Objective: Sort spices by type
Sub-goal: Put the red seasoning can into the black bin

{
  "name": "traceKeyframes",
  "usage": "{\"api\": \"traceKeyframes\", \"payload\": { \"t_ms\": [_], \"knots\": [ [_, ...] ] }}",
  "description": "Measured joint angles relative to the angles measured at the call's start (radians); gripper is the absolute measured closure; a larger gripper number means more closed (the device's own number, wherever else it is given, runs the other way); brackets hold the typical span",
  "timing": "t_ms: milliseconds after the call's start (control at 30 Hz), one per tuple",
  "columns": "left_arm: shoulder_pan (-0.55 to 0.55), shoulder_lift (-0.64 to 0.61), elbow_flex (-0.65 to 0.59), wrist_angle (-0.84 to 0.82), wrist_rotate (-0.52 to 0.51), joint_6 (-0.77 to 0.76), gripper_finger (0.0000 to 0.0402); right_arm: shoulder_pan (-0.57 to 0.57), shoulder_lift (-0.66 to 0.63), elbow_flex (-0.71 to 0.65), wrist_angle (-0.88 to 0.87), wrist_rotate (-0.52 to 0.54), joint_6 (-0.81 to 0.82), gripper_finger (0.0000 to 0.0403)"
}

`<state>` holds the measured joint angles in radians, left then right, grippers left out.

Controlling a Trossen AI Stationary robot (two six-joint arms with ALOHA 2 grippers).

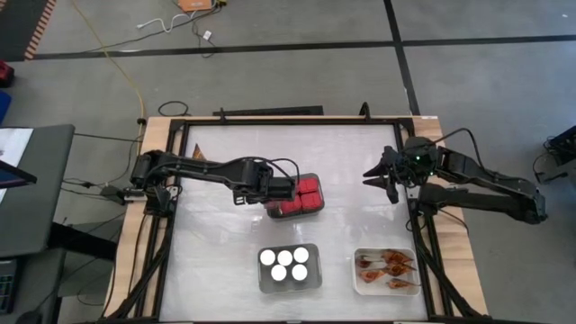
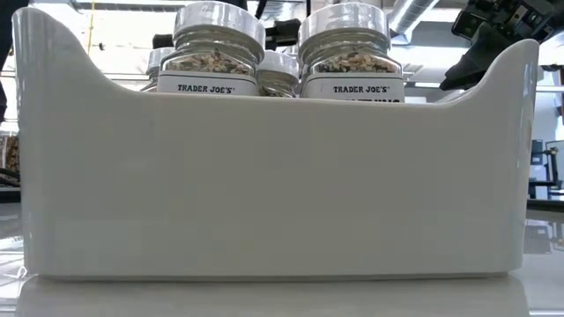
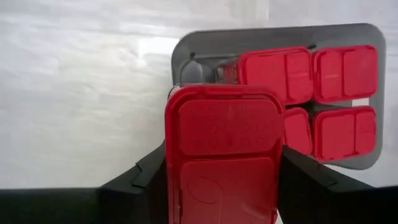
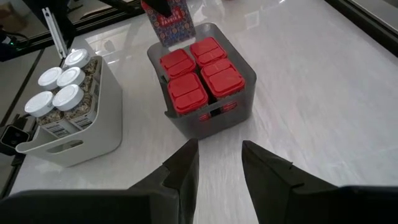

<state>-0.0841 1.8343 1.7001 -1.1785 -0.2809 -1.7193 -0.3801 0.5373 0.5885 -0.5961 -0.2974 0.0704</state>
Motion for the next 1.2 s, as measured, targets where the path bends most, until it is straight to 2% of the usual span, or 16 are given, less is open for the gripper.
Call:
{"api": "traceKeyframes", "payload": {
  "t_ms": [133, 567, 767, 1000, 1200],
  "knots": [
    [0.000, -0.001, 0.048, -0.041, -0.012, 0.022, 0.0199, 0.000, 0.000, 0.000, 0.000, 0.000, 0.000, 0.0254],
    [0.003, 0.003, 0.046, -0.060, -0.012, 0.002, 0.0199, 0.000, 0.000, -0.001, 0.000, 0.000, 0.000, 0.0254],
    [0.008, 0.018, 0.014, 0.017, 0.000, -0.002, 0.0199, 0.000, 0.000, -0.001, 0.000, 0.000, 0.000, 0.0254],
    [0.023, 0.090, 0.053, 0.063, 0.042, 0.055, 0.0199, 0.000, 0.000, -0.001, 0.000, 0.000, 0.000, 0.0254],
    [0.029, 0.087, 0.058, 0.084, 0.031, 0.047, 0.0199, 0.000, 0.000, -0.001, 0.000, 0.000, 0.001, 0.0254]
  ]
}}
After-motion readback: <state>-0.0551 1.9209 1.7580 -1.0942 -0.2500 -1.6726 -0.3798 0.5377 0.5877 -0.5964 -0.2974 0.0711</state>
